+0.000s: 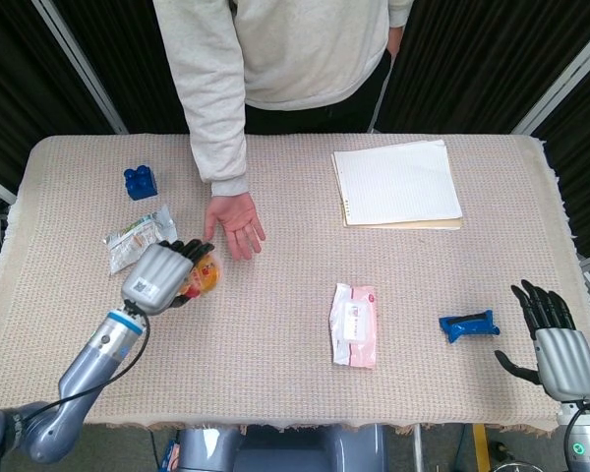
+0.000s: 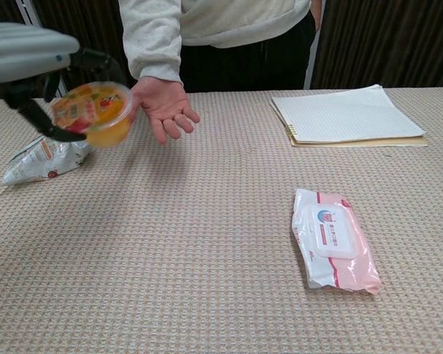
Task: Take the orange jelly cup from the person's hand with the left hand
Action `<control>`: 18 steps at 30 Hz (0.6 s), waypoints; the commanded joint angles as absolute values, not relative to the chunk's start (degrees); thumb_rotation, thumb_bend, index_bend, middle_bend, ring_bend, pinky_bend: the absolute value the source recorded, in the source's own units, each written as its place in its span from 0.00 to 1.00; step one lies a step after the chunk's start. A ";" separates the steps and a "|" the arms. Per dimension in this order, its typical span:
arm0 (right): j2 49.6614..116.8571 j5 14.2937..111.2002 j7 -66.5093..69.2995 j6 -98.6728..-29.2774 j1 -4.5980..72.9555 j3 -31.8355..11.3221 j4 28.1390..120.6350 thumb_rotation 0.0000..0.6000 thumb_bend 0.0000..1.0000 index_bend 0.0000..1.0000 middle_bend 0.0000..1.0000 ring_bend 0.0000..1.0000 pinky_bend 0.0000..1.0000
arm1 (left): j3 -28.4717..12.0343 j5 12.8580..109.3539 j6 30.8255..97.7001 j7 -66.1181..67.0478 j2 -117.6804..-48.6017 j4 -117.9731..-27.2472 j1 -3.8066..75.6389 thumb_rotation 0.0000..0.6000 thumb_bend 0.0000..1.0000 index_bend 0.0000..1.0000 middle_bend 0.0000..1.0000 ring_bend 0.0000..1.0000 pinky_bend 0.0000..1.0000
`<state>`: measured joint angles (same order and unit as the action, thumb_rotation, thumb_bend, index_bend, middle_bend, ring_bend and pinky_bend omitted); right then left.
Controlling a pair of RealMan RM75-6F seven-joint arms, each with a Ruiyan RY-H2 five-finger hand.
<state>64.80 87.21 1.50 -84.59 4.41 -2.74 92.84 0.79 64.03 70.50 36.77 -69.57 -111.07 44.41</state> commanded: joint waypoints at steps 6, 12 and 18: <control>65.19 87.38 1.05 -84.74 4.48 -2.84 92.85 1.00 0.14 0.05 0.00 0.00 0.00 | 6.92 69.94 69.53 30.32 -72.86 -101.61 37.62 1.00 0.59 0.68 0.55 0.49 0.50; 65.11 87.19 1.27 -84.73 4.44 -2.91 92.81 1.00 0.14 0.05 0.00 0.00 0.00 | 7.40 67.50 66.96 31.86 -76.68 -96.26 36.06 1.00 0.49 0.58 0.41 0.39 0.41; 65.04 87.34 1.39 -84.91 4.37 -2.90 92.79 1.00 0.14 0.05 0.00 0.00 0.00 | 8.03 64.39 63.68 34.29 -76.13 -96.80 35.57 1.00 0.26 0.21 0.03 0.04 0.09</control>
